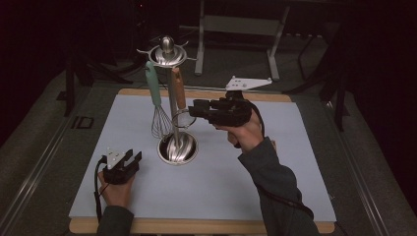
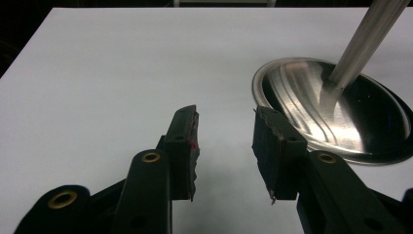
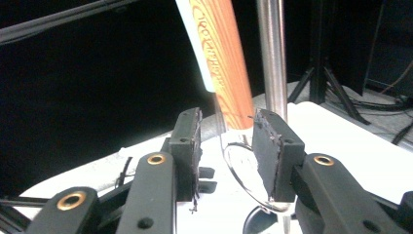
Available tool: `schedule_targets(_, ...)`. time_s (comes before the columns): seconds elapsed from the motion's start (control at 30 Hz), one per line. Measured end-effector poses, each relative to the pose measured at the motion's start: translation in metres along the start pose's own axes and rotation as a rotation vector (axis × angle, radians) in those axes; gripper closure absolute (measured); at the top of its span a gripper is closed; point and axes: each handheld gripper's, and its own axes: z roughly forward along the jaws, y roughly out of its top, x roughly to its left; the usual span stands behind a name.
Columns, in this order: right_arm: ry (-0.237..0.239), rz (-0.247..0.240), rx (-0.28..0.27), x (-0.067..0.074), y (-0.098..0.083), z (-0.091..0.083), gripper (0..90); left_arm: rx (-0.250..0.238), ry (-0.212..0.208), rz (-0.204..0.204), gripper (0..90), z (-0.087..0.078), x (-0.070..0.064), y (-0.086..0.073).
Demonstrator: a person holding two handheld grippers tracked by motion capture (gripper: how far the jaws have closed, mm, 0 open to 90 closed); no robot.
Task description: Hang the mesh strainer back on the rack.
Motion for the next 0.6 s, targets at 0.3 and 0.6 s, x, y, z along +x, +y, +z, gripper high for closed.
schedule_targets(0.3,-0.128,-0.066,0.066,0.008,-0.004,-0.001,61.7,0.001,0.0,0.002,61.3,0.0,0.0,0.0)
schedule_targets(0.6,-0.175,-0.071,0.09,0.007,-0.011,-0.006,60.1,-0.002,0.0,-0.002,61.2,0.0,0.0,0.0)
